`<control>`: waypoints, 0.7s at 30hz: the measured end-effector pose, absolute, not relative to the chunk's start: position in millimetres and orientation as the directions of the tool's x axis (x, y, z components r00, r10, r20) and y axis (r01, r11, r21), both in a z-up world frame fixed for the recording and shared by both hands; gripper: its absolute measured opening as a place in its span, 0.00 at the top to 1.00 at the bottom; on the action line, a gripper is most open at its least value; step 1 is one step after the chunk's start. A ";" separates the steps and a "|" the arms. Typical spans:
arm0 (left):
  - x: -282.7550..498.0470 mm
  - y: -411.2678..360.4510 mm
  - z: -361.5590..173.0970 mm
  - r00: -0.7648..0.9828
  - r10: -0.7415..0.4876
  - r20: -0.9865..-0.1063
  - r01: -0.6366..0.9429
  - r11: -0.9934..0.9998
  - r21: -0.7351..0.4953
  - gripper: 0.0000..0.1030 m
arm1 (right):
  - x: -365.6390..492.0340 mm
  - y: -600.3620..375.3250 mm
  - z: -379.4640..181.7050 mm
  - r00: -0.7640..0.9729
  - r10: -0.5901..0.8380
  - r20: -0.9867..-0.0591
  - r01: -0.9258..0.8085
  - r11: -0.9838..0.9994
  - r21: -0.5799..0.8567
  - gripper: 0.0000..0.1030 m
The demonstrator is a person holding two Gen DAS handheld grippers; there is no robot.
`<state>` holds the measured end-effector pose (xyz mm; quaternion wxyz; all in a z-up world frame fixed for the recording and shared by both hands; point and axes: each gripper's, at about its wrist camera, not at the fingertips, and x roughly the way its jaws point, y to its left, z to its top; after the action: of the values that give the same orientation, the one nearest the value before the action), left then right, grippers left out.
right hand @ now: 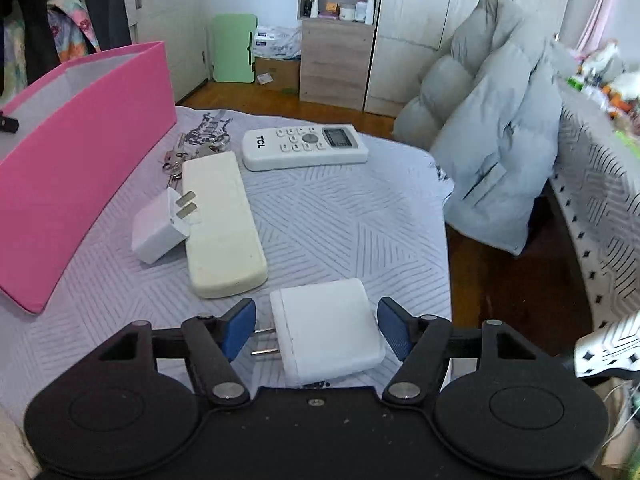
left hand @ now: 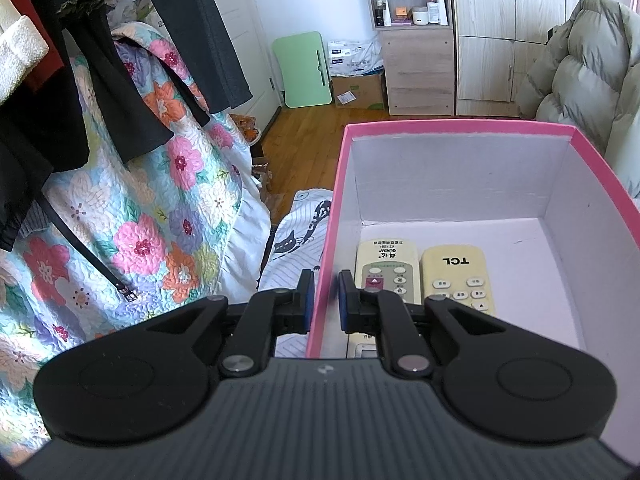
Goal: Organize rigid objects
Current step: 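Move the right gripper to the white rectangular charger and grasp it, then carry the white charger into the pink box and open the right gripper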
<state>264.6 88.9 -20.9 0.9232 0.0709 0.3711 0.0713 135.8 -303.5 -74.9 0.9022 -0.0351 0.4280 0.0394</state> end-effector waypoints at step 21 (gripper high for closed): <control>265.1 90.0 -20.9 0.714 0.184 -0.675 -0.079 0.980 0.184 0.89 | 137.4 -290.2 -43.3 0.682 0.167 -0.712 -0.133 0.986 0.103 0.41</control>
<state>265.1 90.0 -20.9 0.9231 0.0708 0.3712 0.0712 137.4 -290.2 -43.3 0.9169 0.0213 0.3902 0.0817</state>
